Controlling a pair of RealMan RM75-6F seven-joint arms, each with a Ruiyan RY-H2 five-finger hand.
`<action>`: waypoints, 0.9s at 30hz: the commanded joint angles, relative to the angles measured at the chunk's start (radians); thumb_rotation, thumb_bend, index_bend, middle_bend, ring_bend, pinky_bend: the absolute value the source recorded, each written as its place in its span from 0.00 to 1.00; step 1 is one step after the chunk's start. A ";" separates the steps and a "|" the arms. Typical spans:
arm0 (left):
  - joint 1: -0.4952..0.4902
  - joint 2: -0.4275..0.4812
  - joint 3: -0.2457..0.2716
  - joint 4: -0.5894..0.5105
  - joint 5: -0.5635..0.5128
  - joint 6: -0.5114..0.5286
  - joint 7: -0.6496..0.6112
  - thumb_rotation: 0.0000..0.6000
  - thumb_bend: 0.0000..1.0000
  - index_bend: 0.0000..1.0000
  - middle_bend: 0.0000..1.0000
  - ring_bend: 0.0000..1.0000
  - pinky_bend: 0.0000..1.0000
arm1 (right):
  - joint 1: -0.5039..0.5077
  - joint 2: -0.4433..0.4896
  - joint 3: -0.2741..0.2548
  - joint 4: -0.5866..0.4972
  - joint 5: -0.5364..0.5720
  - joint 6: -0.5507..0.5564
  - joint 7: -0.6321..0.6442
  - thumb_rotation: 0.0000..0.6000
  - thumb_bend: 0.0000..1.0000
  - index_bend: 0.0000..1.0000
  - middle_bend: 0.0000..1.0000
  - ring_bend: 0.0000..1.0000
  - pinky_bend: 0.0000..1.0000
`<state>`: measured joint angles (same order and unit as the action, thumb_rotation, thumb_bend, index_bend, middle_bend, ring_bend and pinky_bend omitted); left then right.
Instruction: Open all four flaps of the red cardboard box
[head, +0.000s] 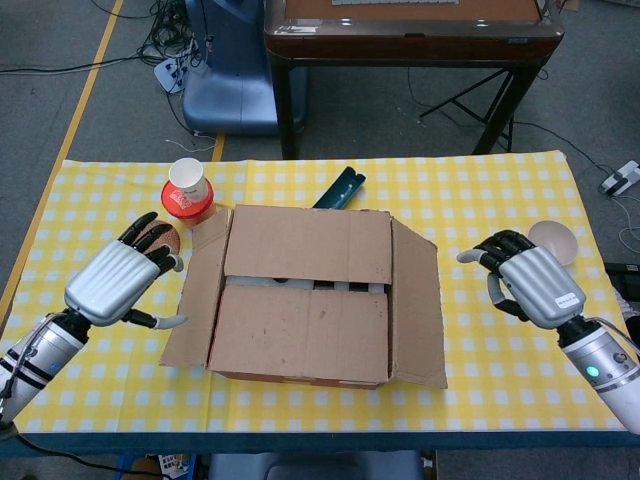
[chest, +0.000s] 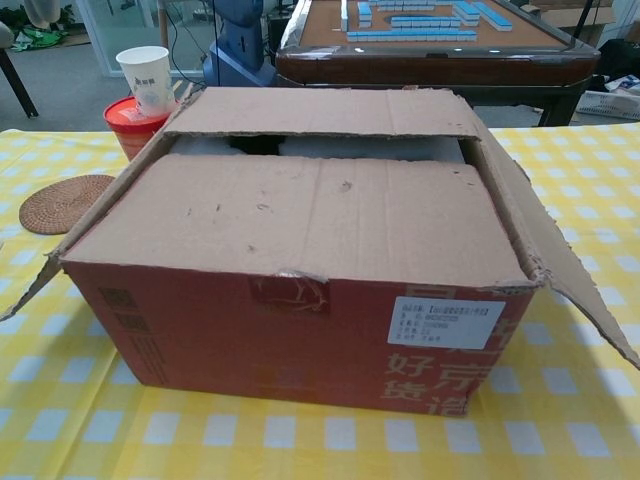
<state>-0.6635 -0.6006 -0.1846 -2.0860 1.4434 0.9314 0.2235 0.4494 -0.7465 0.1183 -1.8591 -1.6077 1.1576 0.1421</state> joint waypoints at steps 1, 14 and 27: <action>0.032 -0.042 0.020 0.025 0.032 0.036 -0.035 0.37 0.12 0.45 0.39 0.12 0.00 | 0.004 -0.009 -0.002 -0.003 -0.004 -0.006 -0.016 1.00 0.67 0.30 0.33 0.24 0.18; 0.149 -0.139 0.045 0.073 0.029 0.216 -0.060 0.42 0.12 0.38 0.37 0.12 0.00 | 0.099 -0.113 0.036 -0.049 0.074 -0.125 -0.222 1.00 0.28 0.17 0.27 0.23 0.18; 0.242 -0.163 0.080 0.123 0.019 0.300 -0.121 0.60 0.12 0.38 0.37 0.12 0.00 | 0.236 -0.286 0.083 -0.051 0.262 -0.250 -0.453 1.00 0.22 0.04 0.07 0.09 0.18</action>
<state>-0.4225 -0.7644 -0.1053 -1.9639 1.4626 1.2309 0.1043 0.6706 -1.0144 0.1948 -1.9142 -1.3639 0.9209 -0.2926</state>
